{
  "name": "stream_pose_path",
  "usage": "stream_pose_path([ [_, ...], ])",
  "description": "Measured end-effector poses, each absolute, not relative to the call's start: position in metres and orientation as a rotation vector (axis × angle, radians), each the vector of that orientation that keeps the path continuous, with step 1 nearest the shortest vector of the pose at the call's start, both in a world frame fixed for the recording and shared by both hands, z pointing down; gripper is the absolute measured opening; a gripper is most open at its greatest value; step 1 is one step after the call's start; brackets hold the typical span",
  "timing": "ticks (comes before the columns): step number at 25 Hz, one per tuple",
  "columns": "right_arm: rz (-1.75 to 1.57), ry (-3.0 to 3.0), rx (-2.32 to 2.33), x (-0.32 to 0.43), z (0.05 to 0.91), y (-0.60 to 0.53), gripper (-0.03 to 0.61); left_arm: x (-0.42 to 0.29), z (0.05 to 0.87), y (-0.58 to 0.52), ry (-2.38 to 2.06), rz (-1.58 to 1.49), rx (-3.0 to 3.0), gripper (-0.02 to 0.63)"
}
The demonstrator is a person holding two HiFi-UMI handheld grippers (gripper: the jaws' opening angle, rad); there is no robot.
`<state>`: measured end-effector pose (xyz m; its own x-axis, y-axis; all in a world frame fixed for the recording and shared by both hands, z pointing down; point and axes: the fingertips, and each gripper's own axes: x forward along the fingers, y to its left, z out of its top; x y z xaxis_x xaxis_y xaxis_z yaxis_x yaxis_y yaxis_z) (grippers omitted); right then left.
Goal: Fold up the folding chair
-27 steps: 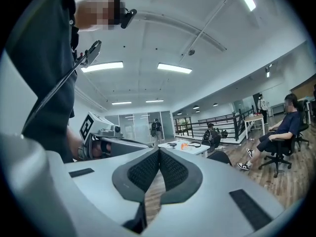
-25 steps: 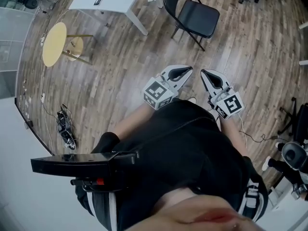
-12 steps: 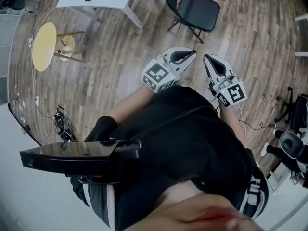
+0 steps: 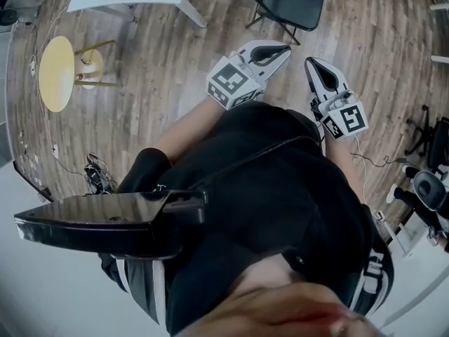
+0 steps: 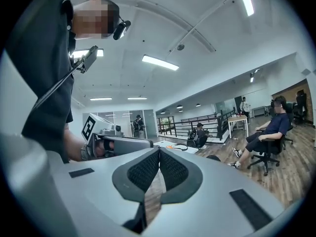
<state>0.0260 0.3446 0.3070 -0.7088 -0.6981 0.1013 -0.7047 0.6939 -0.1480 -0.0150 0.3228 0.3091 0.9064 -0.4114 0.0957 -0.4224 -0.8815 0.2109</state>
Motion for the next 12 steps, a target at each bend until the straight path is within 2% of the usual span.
stream_pose_path([
  [12,0.306,-2.856,1.211,0.046,0.314,0.294,0.011,-0.011,0.315,0.277,-0.662,0.089,2.834,0.009],
])
